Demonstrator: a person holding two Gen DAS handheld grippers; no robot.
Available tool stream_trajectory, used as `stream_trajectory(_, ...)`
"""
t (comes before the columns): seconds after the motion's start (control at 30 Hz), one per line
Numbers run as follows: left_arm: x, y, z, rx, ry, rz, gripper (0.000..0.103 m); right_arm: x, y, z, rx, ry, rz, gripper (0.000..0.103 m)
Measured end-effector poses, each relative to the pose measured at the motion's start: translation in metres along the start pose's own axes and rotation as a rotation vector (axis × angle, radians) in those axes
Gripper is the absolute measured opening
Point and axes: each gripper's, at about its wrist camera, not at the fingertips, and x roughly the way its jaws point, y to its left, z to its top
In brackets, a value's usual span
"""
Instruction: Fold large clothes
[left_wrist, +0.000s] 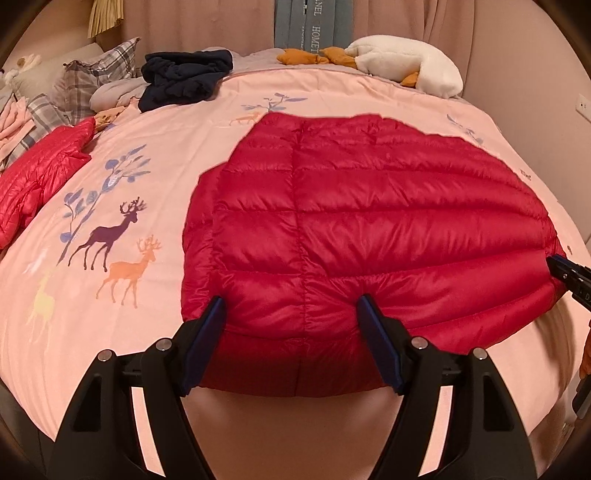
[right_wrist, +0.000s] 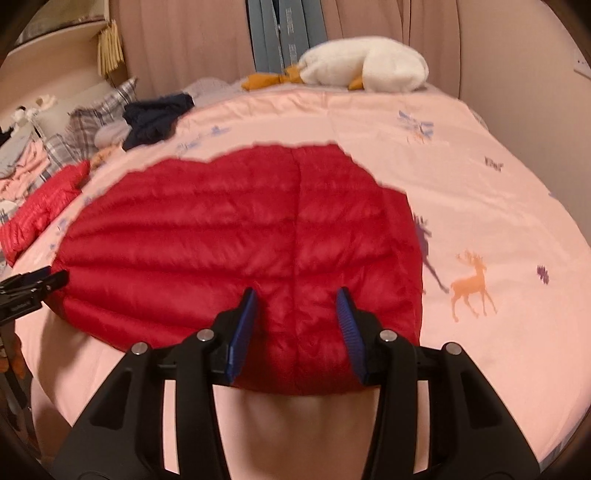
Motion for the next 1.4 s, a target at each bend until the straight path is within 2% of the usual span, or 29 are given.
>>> stream_trajectory(0.07,-0.005,0.0,0.004,-0.009,-0.026,-0.002,0.074,-0.003,0.004,0.008,0.006,-0.033,0.013,0.056)
stream_trajectory(0.2,-0.005,-0.004,0.019,-0.017,-0.058,0.012,0.074,0.008,0.013,0.023,0.002,-0.043,0.017,0.058)
stream_trajectory(0.3,0.002,-0.008,0.027,-0.01,-0.061,0.023,0.074,0.032,0.015,0.023,0.005,0.034,0.008,0.06)
stream_trajectory(0.4,0.018,-0.011,0.029,0.004,-0.013,0.024,0.076,0.047,0.011,0.019,0.024,0.075,0.026,0.061)
stream_trajectory(0.57,0.023,-0.008,0.026,-0.005,0.014,0.01,0.079,0.033,0.007,0.019,0.051,0.065,0.036,0.06)
stream_trajectory(0.77,0.0,-0.004,0.015,-0.027,-0.012,0.014,0.079,0.0,0.001,0.004,0.04,0.014,0.004,0.063)
stream_trajectory(0.93,-0.001,-0.005,-0.001,-0.015,0.006,0.031,0.082,0.017,-0.008,-0.014,0.03,0.088,-0.021,0.065)
stream_trajectory(1.07,0.008,-0.007,-0.005,-0.008,0.033,0.045,0.084,0.01,-0.003,-0.013,0.014,0.074,-0.05,0.065)
stream_trajectory(1.23,-0.006,-0.006,-0.006,-0.016,0.025,0.05,0.084,-0.008,-0.005,-0.019,0.022,0.036,-0.046,0.065)
stream_trajectory(1.4,0.0,0.001,-0.022,-0.038,0.061,0.062,0.086,0.007,-0.016,-0.034,0.051,0.105,-0.043,0.065)
